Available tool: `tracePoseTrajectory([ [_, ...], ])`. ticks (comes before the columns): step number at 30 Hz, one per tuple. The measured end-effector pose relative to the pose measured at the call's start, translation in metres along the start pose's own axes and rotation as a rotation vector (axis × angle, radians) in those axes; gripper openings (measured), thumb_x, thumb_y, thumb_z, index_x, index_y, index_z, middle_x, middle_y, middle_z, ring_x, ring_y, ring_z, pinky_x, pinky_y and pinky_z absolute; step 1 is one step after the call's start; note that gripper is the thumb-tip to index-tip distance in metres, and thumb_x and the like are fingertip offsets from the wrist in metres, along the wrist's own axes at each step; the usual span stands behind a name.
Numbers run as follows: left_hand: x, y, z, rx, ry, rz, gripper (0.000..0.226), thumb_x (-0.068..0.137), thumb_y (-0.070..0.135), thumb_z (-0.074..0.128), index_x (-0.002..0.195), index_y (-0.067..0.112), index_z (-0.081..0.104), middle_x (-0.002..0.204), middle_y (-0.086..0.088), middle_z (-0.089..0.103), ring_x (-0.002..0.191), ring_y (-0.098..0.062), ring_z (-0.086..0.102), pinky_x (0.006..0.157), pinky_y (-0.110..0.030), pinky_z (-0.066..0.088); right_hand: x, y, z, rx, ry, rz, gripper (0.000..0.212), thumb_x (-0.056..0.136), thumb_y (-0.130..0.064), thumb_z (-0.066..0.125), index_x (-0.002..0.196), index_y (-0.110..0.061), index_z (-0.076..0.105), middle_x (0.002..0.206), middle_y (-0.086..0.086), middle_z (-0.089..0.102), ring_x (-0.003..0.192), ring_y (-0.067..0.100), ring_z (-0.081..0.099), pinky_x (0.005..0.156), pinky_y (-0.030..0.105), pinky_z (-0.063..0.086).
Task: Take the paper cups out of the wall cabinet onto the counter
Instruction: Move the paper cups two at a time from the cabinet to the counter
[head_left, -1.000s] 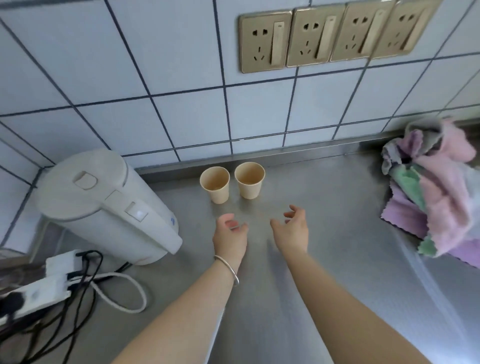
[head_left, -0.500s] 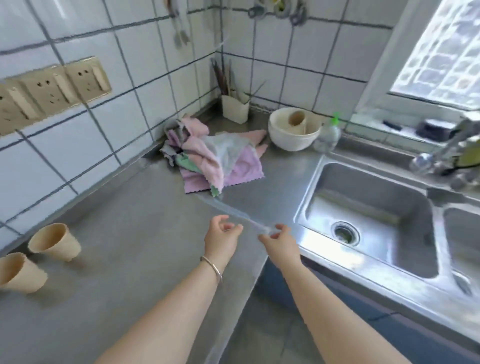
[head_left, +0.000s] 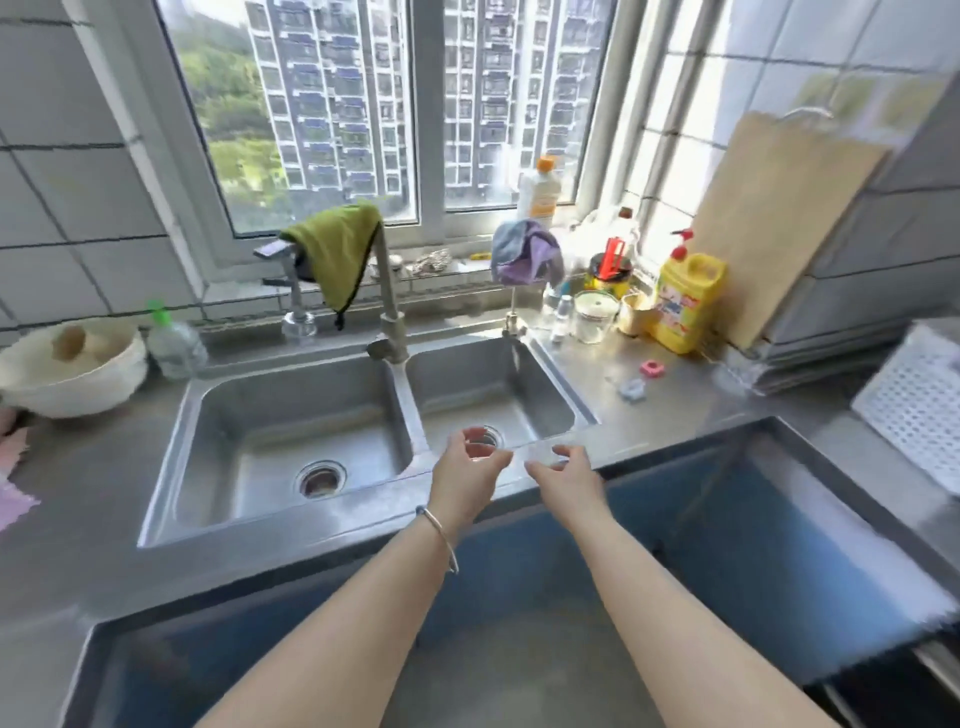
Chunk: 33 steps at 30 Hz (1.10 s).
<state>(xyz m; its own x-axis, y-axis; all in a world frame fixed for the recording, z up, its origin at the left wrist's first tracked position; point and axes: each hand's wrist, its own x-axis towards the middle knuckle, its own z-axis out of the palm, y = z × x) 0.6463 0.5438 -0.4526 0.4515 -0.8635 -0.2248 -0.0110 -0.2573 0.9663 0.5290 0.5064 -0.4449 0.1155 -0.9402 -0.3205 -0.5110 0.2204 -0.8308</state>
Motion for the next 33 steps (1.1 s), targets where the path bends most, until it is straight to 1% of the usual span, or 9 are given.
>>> tracePoseTrajectory([
  [4,0.001,0.043,0.113,0.069,-0.204,0.065,0.044,0.084,0.019,0.064,0.124,0.012,0.047,0.111,-0.006,0.06,0.092,-0.017,0.057,0.063,-0.02,0.042,0.013,0.022,-0.112,0.082,0.151,0.018,0.047,0.09,-0.026,0.055,0.133,-0.011,0.041,0.113,0.007,0.053,0.094,0.019,0.047,0.075,0.026,0.037],
  [9,-0.001,0.101,0.224,0.125,-0.424,0.182,0.044,0.084,0.022,0.065,0.124,0.015,0.048,0.112,-0.006,0.061,0.093,-0.017,0.058,0.062,-0.02,0.045,0.026,0.038,-0.223,0.15,0.365,0.023,0.044,0.09,-0.027,0.056,0.13,-0.012,0.043,0.121,0.009,0.057,0.093,0.019,0.049,0.076,0.027,0.038],
  [13,0.011,0.147,0.301,0.19,-0.526,0.277,0.049,0.073,0.035,0.068,0.118,0.023,0.052,0.107,0.001,0.066,0.095,-0.017,0.063,0.086,-0.035,0.054,0.04,0.034,-0.301,0.119,0.559,0.015,0.042,0.089,-0.03,0.056,0.127,-0.013,0.048,0.112,0.005,0.062,0.106,0.025,0.056,0.083,0.029,0.041],
  [16,0.024,0.183,0.355,0.194,-0.596,0.347,0.045,0.083,0.028,0.066,0.123,0.02,0.049,0.11,-0.001,0.063,0.093,-0.014,0.062,0.081,-0.027,0.054,0.06,0.02,-0.356,0.126,0.674,-0.007,0.041,0.089,-0.03,0.055,0.126,-0.013,0.049,0.098,0.0,0.06,0.098,0.021,0.056,0.083,0.029,0.041],
  [20,0.047,0.237,0.416,0.216,-0.635,0.514,0.041,0.084,0.028,0.064,0.121,0.02,0.051,0.106,0.001,0.062,0.084,-0.015,0.06,0.08,-0.03,0.051,0.096,-0.007,-0.422,0.12,0.815,-0.047,0.039,0.088,-0.029,0.056,0.124,-0.012,0.052,0.087,-0.006,0.053,0.089,0.019,0.053,0.081,0.028,0.043],
  [25,0.081,0.315,0.481,0.194,-0.703,0.64,0.038,0.085,0.026,0.061,0.122,0.019,0.052,0.112,0.0,0.062,0.083,-0.012,0.059,0.069,-0.018,0.044,0.129,-0.043,-0.499,0.115,0.966,-0.101,0.039,0.09,-0.033,0.053,0.125,-0.015,0.05,0.101,-0.003,0.056,0.09,0.017,0.053,0.077,0.026,0.041],
  [28,0.093,0.364,0.521,0.16,-0.751,0.696,0.037,0.086,0.023,0.06,0.122,0.019,0.053,0.11,0.001,0.06,0.072,-0.001,0.055,0.045,-0.001,0.039,0.141,-0.063,-0.546,0.089,1.047,-0.133,0.038,0.091,-0.033,0.052,0.124,-0.015,0.051,0.105,-0.001,0.058,0.089,0.014,0.05,0.077,0.024,0.039],
  [30,0.097,0.397,0.547,0.13,-0.792,0.738,0.037,0.086,0.023,0.06,0.122,0.02,0.052,0.112,0.001,0.06,0.072,-0.001,0.055,0.042,-0.003,0.04,0.148,-0.075,-0.577,0.064,1.092,-0.15,0.036,0.092,-0.033,0.051,0.123,-0.015,0.051,0.109,0.0,0.06,0.09,0.014,0.051,0.078,0.024,0.04],
  [33,0.101,0.439,0.585,0.022,-0.837,0.739,0.035,0.086,0.022,0.061,0.12,0.018,0.054,0.103,0.0,0.065,0.073,-0.01,0.06,0.056,-0.018,0.048,0.158,-0.088,-0.621,-0.01,1.148,-0.17,0.034,0.093,-0.033,0.049,0.123,-0.018,0.051,0.101,-0.006,0.055,0.089,0.014,0.053,0.077,0.025,0.043],
])
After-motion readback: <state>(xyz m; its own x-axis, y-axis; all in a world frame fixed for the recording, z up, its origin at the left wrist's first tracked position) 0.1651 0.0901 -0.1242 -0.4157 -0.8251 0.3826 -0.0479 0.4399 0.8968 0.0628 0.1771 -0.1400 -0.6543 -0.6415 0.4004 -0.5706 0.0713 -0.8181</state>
